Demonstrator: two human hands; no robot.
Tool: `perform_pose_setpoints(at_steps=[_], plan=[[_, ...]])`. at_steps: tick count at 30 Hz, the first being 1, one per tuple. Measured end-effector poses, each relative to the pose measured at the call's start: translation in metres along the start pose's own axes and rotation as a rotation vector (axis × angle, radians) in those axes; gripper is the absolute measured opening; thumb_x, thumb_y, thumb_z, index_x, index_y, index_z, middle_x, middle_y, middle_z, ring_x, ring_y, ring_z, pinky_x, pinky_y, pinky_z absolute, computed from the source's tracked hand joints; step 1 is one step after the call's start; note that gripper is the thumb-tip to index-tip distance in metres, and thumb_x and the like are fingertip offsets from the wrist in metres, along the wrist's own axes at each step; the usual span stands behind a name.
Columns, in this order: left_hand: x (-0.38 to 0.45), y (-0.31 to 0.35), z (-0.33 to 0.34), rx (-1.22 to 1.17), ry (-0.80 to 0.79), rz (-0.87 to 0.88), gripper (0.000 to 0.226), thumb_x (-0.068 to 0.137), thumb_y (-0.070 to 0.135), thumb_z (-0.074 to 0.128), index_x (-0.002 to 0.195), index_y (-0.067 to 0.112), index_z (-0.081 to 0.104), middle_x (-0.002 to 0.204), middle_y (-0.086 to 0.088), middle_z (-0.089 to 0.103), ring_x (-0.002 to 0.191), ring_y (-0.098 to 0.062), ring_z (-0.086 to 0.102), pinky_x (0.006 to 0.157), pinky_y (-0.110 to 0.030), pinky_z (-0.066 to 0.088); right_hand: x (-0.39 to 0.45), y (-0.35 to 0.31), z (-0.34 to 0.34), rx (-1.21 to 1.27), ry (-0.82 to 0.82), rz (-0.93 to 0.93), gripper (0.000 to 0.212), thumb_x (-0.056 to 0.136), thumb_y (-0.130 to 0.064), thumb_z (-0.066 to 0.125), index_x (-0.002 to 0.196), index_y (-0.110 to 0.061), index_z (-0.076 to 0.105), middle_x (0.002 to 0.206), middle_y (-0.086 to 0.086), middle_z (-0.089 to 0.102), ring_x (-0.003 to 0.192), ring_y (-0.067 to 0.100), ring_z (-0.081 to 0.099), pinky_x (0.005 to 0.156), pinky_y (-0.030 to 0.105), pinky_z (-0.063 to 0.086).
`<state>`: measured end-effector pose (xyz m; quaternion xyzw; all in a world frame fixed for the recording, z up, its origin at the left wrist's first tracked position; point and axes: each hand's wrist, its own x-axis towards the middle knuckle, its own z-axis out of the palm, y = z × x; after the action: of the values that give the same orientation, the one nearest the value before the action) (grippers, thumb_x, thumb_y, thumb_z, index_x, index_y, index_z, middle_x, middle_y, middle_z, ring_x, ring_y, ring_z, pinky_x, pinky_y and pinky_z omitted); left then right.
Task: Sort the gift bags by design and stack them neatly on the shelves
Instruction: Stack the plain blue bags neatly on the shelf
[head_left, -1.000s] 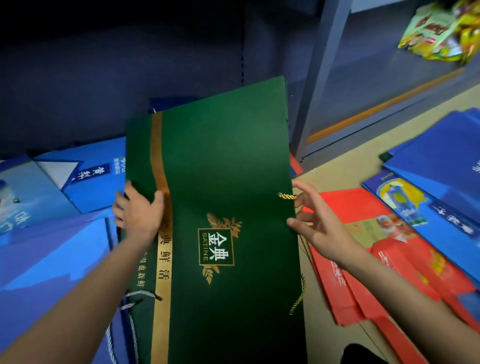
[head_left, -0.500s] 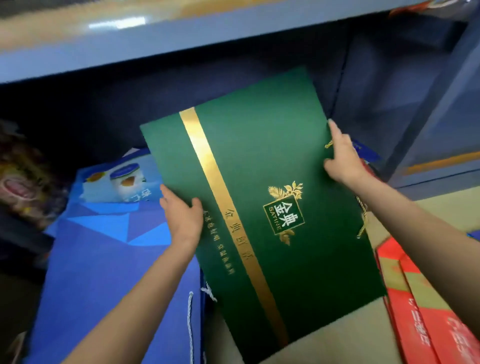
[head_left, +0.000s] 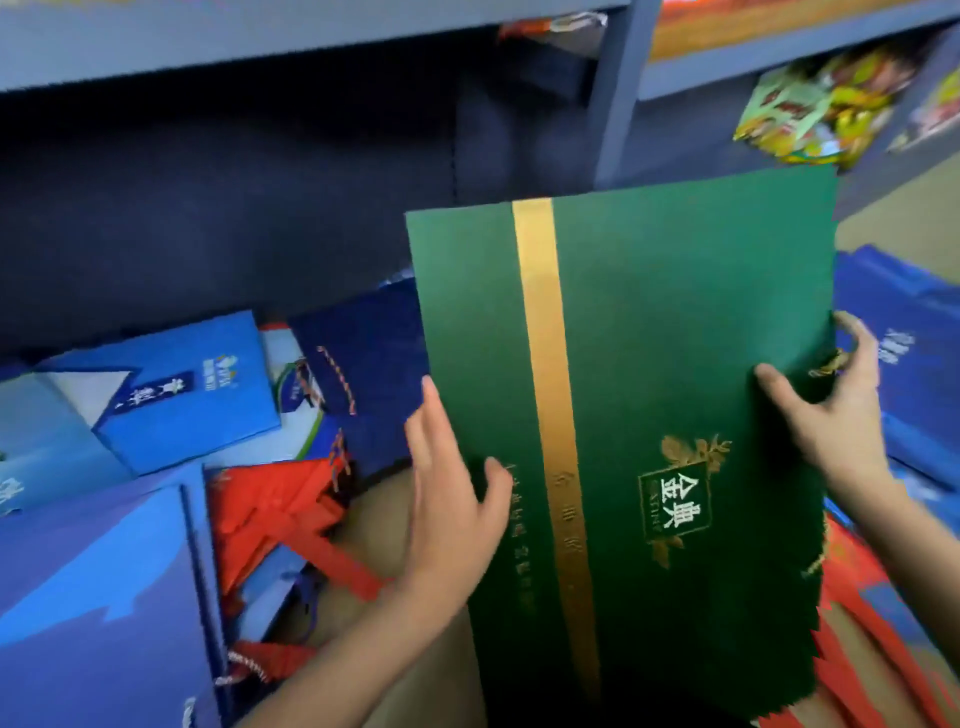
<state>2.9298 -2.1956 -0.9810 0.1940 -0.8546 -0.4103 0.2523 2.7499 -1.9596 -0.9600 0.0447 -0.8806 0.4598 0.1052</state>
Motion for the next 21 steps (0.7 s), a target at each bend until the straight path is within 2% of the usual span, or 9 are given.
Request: perform_pose_setpoints(at_steps=[3, 5, 9, 12, 16, 19, 21], plan=[[0.033, 0.027, 0.051, 0.010, -0.224, -0.044, 0.079, 0.091, 0.011, 0.051, 0.150, 0.010, -0.002, 0.139, -0.002, 0.025, 0.100, -0.010, 0.044, 0.079, -0.005, 0.025, 0.003, 0.042, -0.033, -0.045, 0.103, 0.177, 0.085, 0.071, -0.038, 0.070, 0.140, -0.016, 0.028, 0.133, 0.020, 0.039, 0.120, 0.032, 0.042, 0.102, 0.034, 0.032], [0.054, 0.037, 0.087, 0.029, -0.334, -0.099, 0.078, 0.093, 0.016, 0.050, 0.150, 0.010, -0.003, 0.142, -0.004, 0.024, 0.098, -0.012, 0.045, 0.073, -0.009, 0.027, 0.004, 0.069, -0.046, -0.079, 0.089, 0.267, 0.080, 0.079, -0.021, 0.073, 0.143, -0.016, 0.026, 0.133, 0.023, 0.037, 0.122, 0.035, 0.040, 0.105, 0.037, 0.029], [0.069, 0.027, 0.140, 0.093, -0.473, -0.248, 0.082, 0.091, 0.020, 0.054, 0.150, 0.013, -0.003, 0.144, -0.009, 0.023, 0.123, -0.027, 0.042, 0.094, -0.030, 0.036, -0.011, 0.125, -0.051, -0.151, 0.017, 0.377, 0.082, 0.077, -0.007, 0.073, 0.145, -0.012, 0.026, 0.140, 0.019, 0.037, 0.131, 0.031, 0.032, 0.108, 0.033, 0.022], [0.058, 0.008, 0.162, 0.151, -0.581, -0.306, 0.079, 0.089, 0.019, 0.057, 0.150, 0.016, 0.007, 0.140, -0.011, 0.030, 0.121, -0.029, 0.046, 0.098, -0.034, 0.038, -0.030, 0.167, -0.042, -0.133, 0.002, 0.502, 0.078, 0.077, 0.002, 0.069, 0.143, -0.012, 0.028, 0.138, 0.020, 0.039, 0.129, 0.031, 0.036, 0.107, 0.034, 0.026], [0.059, 0.021, 0.198, 0.215, -0.611, -0.218, 0.072, 0.089, 0.020, 0.056, 0.149, 0.013, 0.016, 0.137, -0.009, 0.033, 0.119, -0.028, 0.048, 0.100, -0.034, 0.037, -0.036, 0.199, -0.042, -0.135, 0.092, 0.648, 0.070, 0.081, 0.000, 0.064, 0.142, -0.010, 0.031, 0.137, 0.024, 0.039, 0.128, 0.033, 0.037, 0.106, 0.037, 0.028], [0.084, 0.058, 0.232, 0.188, -0.610, -0.079, 0.073, 0.090, 0.021, 0.054, 0.150, 0.012, 0.013, 0.145, -0.007, 0.027, 0.128, -0.025, 0.040, 0.105, -0.032, 0.031, -0.017, 0.204, -0.065, -0.151, 0.223, 0.632, 0.069, 0.082, -0.003, 0.065, 0.142, -0.012, 0.033, 0.137, 0.022, 0.038, 0.127, 0.032, 0.039, 0.107, 0.035, 0.027], [0.116, 0.082, 0.255, 0.075, -0.680, 0.059, 0.079, 0.088, 0.023, 0.056, 0.151, 0.011, 0.010, 0.152, -0.005, 0.024, 0.135, -0.020, 0.033, 0.111, -0.031, 0.027, 0.017, 0.207, -0.092, -0.140, 0.342, 0.585, 0.068, 0.079, -0.007, 0.068, 0.139, -0.013, 0.037, 0.135, 0.021, 0.043, 0.123, 0.033, 0.045, 0.108, 0.038, 0.032]])
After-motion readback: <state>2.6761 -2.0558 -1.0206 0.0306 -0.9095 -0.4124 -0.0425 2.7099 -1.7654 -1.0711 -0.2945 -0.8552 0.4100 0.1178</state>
